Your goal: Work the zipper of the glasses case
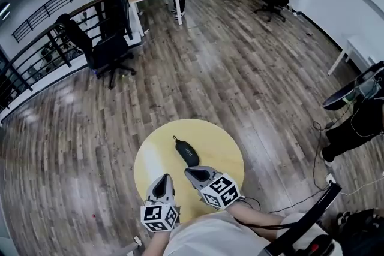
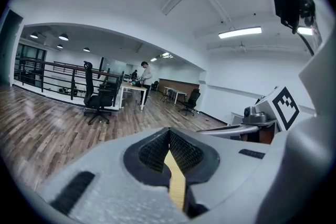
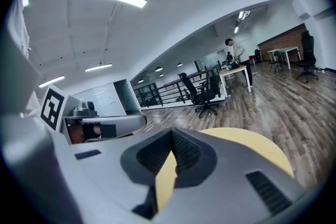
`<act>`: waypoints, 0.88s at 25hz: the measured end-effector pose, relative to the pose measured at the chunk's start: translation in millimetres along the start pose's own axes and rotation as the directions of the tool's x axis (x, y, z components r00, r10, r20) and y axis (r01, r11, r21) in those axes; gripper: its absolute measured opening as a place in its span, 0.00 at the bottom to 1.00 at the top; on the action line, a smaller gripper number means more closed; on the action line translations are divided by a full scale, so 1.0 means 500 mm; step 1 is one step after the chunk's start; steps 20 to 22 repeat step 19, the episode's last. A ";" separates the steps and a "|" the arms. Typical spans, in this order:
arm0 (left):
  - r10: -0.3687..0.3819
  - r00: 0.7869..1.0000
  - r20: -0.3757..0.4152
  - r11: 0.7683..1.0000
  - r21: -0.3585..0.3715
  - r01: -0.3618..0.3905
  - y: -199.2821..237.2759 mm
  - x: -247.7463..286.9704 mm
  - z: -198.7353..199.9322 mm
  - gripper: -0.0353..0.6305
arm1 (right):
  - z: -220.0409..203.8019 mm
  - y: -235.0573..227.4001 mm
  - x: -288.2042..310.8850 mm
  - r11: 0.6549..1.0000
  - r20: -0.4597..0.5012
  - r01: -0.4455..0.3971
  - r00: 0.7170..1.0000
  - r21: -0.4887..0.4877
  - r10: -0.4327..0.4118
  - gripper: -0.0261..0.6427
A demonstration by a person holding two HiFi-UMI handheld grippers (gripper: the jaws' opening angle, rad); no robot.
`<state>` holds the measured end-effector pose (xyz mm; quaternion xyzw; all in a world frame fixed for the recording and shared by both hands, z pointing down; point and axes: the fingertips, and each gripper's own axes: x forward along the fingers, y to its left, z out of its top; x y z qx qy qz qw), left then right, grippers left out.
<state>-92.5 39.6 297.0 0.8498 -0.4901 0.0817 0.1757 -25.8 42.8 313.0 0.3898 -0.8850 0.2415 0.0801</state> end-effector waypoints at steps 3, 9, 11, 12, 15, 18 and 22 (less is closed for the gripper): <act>-0.020 1.000 -0.004 1.000 0.008 0.020 -0.007 0.013 -0.002 0.06 | -0.004 -0.007 -0.001 1.000 -0.002 0.009 1.000 0.001 -0.009 0.04; -0.029 0.999 -0.017 1.000 0.000 0.029 -0.010 0.021 -0.008 0.06 | 0.002 -0.005 -0.002 1.000 -0.001 0.007 1.000 -0.011 -0.007 0.04; -0.028 0.999 -0.020 1.000 0.004 0.028 -0.016 0.016 -0.009 0.06 | 0.000 0.001 -0.006 1.000 -0.001 0.002 1.000 -0.011 -0.002 0.04; -0.029 0.999 -0.019 1.000 0.008 0.029 -0.019 0.014 -0.009 0.06 | -0.002 0.002 -0.008 1.000 -0.002 0.000 1.000 -0.008 0.000 0.04; -0.033 0.999 -0.017 0.999 0.012 0.033 -0.021 0.012 -0.012 0.06 | -0.009 0.003 -0.010 1.000 -0.001 0.002 1.000 -0.001 -0.002 0.04; -0.041 0.999 -0.021 0.999 0.002 0.041 -0.018 0.013 -0.023 0.06 | -0.014 0.002 -0.012 1.000 0.006 0.008 1.000 0.001 -0.008 0.04; -0.043 0.999 -0.023 0.999 -0.002 0.043 -0.017 0.013 -0.027 0.06 | -0.016 0.002 -0.012 1.000 0.008 0.010 1.000 0.001 -0.010 0.04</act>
